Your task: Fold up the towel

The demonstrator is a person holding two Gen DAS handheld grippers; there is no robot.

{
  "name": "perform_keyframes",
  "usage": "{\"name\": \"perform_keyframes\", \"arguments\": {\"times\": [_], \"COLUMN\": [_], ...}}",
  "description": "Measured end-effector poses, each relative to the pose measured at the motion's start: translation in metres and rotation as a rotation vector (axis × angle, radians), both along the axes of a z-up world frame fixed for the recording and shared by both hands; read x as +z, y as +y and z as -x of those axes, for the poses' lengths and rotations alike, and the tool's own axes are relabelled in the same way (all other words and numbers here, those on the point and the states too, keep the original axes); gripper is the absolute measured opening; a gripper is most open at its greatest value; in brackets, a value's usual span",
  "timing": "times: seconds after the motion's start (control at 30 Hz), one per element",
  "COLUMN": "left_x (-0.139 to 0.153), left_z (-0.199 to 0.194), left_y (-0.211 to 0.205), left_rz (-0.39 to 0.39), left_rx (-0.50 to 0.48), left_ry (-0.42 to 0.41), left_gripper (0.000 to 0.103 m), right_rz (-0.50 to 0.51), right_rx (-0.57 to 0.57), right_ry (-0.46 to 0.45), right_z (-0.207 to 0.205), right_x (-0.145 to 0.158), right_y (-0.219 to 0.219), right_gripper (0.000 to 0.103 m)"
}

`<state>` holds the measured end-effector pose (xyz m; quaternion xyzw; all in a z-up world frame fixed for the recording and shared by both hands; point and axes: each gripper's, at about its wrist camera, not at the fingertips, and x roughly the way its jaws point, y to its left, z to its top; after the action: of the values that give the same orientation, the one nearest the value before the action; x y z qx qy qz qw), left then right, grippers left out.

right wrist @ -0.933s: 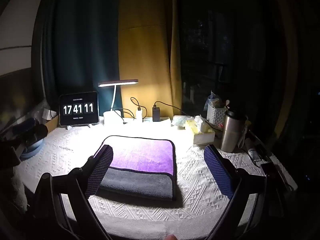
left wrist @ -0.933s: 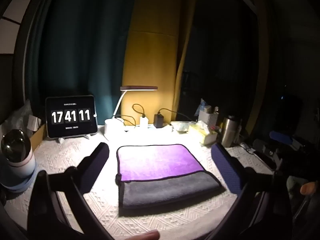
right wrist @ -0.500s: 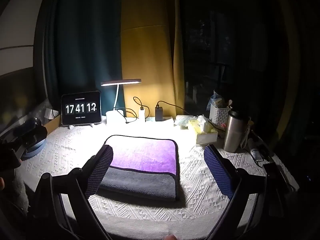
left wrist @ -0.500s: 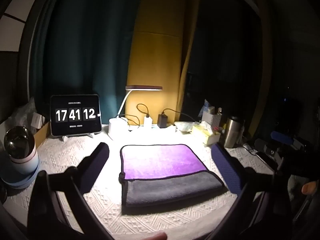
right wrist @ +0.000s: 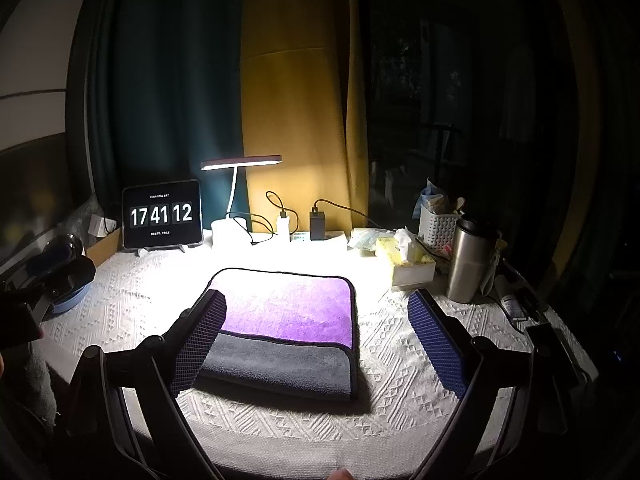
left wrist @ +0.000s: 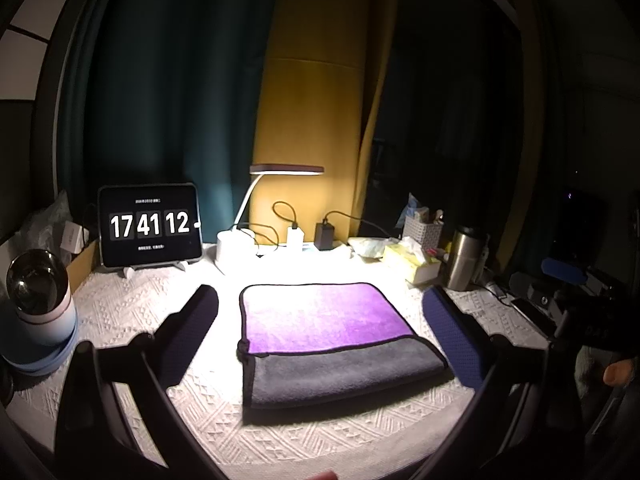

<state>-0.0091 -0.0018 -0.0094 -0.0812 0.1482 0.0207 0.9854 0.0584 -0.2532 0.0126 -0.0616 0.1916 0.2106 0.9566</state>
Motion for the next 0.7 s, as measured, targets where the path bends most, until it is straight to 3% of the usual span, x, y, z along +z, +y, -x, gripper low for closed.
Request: {"name": "perform_keyframes", "arguments": {"times": [0.7], "left_x": [-0.0027], "left_z": [0.0005], "left_y": [0.0034], "left_rz": [0.002], "left_rx": [-0.008], "left_ry": [-0.003], "left_gripper": [0.102], "right_rz": [0.004], "right_rx": [-0.002], "right_ry": [0.006], "right_z": [-0.0004], "right_x": [-0.0048], "right_y": [0.0038], "right_gripper": [0.094]}}
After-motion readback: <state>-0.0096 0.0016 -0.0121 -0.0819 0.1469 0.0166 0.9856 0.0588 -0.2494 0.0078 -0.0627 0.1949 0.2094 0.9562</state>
